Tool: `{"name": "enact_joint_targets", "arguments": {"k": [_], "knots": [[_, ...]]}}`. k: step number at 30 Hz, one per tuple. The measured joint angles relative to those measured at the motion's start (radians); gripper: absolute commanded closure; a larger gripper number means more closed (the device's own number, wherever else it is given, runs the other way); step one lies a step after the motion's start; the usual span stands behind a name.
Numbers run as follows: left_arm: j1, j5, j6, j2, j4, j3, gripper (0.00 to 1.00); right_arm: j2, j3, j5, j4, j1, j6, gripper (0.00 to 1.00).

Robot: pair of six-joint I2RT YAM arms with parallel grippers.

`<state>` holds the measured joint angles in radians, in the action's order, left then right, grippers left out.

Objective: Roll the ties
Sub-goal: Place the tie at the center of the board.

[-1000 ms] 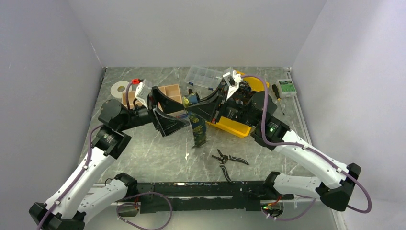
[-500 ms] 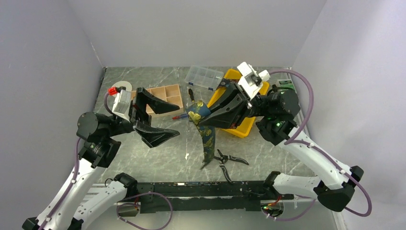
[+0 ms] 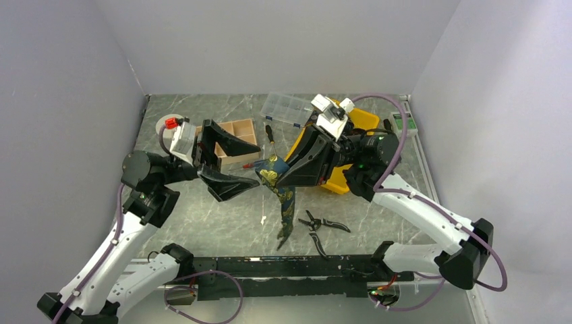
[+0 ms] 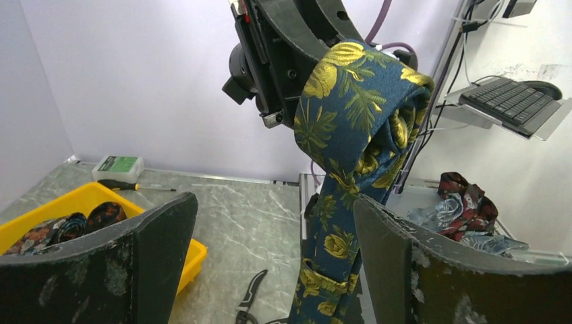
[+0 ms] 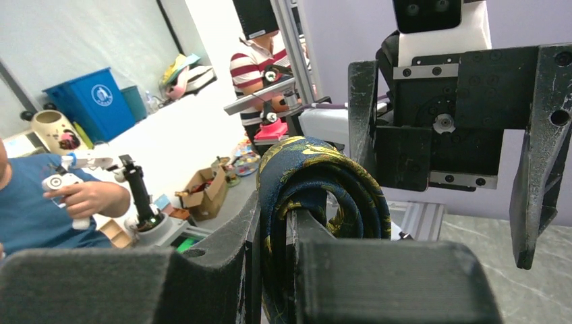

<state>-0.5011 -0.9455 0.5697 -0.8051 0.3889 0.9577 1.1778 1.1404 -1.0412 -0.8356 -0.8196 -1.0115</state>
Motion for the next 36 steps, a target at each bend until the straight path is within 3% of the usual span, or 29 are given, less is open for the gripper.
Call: {"name": "enact_joint_targets", "arguments": {"k": [7,9,11,16,20,24,28,32,36], "knots": [[-0.006,0.035,-0.080,0.061,-0.007,-0.069,0.08,0.044,-0.088,0.003,-0.145,0.005,-0.113,1.00],[-0.007,0.046,-0.108,0.064,-0.049,-0.056,0.09,0.029,-0.102,0.018,-0.066,0.015,-0.055,1.00],[-0.008,0.088,-0.160,0.072,-0.143,-0.022,0.09,-0.015,-0.103,0.086,0.128,0.026,0.087,1.00],[-0.009,0.328,-0.277,0.158,-0.385,-0.026,0.07,-0.184,-0.096,0.510,0.625,0.024,0.468,1.00],[-0.009,0.526,-0.314,0.278,-0.477,-0.109,0.07,-0.281,-0.058,0.969,0.878,0.012,0.660,1.00],[-0.009,0.699,-0.322,0.335,-0.530,-0.139,0.07,-0.295,0.029,1.415,1.012,-0.045,0.833,1.00],[-0.009,0.894,-0.321,0.340,-0.601,-0.138,0.07,-0.260,0.046,1.802,0.977,-0.225,1.045,1.00],[-0.009,1.104,-0.311,0.352,-0.730,-0.129,0.07,-0.132,-0.015,2.100,0.761,-0.390,1.267,1.00],[-0.009,1.293,-0.267,0.386,-0.851,-0.099,0.07,0.076,-0.050,2.251,0.671,-0.451,1.321,1.00]]}}
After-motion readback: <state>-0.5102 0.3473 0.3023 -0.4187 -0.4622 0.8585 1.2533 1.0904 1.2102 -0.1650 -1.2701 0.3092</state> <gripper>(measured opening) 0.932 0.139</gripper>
